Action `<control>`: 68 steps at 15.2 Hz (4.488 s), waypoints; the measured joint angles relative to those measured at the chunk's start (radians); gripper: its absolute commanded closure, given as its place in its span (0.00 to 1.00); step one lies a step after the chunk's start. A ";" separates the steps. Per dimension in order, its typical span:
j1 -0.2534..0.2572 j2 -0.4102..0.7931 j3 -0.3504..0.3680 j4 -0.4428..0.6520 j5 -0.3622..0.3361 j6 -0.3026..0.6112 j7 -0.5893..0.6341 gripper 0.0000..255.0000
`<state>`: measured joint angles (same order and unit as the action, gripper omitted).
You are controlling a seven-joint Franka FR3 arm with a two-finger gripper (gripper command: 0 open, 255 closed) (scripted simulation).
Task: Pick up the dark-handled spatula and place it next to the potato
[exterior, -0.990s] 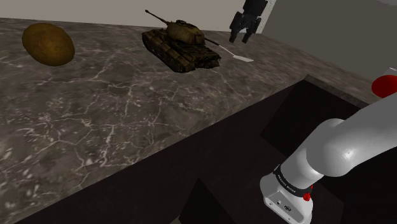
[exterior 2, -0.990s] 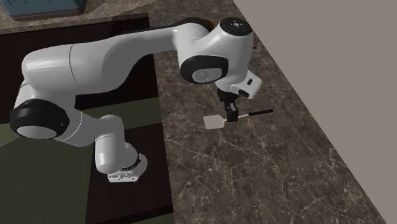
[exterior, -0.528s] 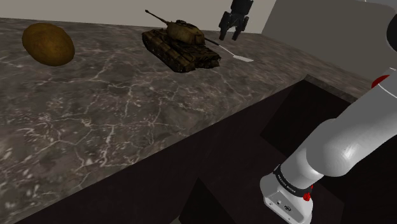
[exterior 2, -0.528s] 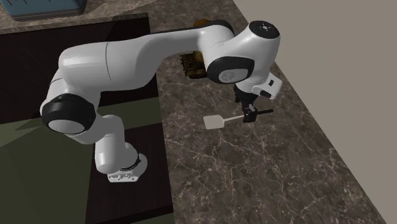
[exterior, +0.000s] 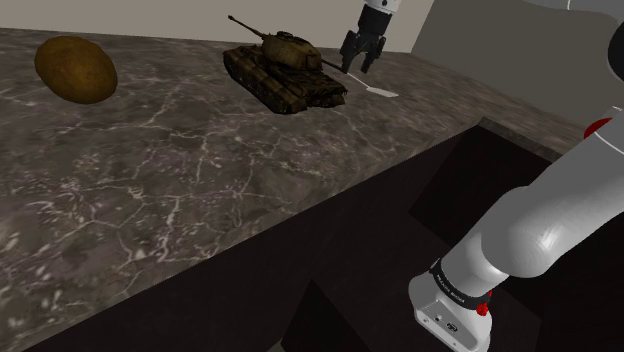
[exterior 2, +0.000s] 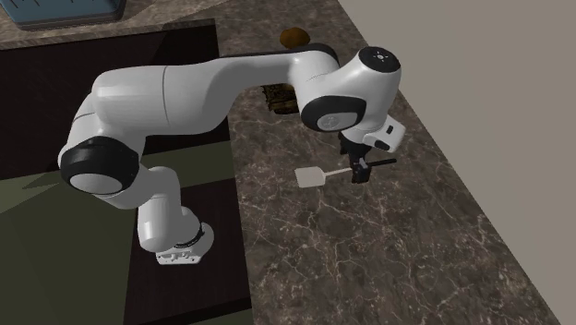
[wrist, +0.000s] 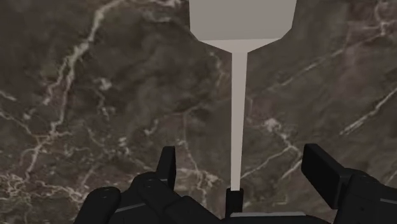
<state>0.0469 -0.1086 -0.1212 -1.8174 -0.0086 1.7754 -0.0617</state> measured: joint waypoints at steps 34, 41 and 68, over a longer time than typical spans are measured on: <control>-0.001 0.069 -0.002 0.339 0.009 -0.271 -0.005 1.00; -0.004 0.128 -0.006 0.512 0.017 -0.384 -0.010 1.00; 0.300 0.112 0.335 0.526 -0.029 -0.425 0.622 1.00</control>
<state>0.3466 0.0030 0.2137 -1.2914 -0.0378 1.3503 0.5606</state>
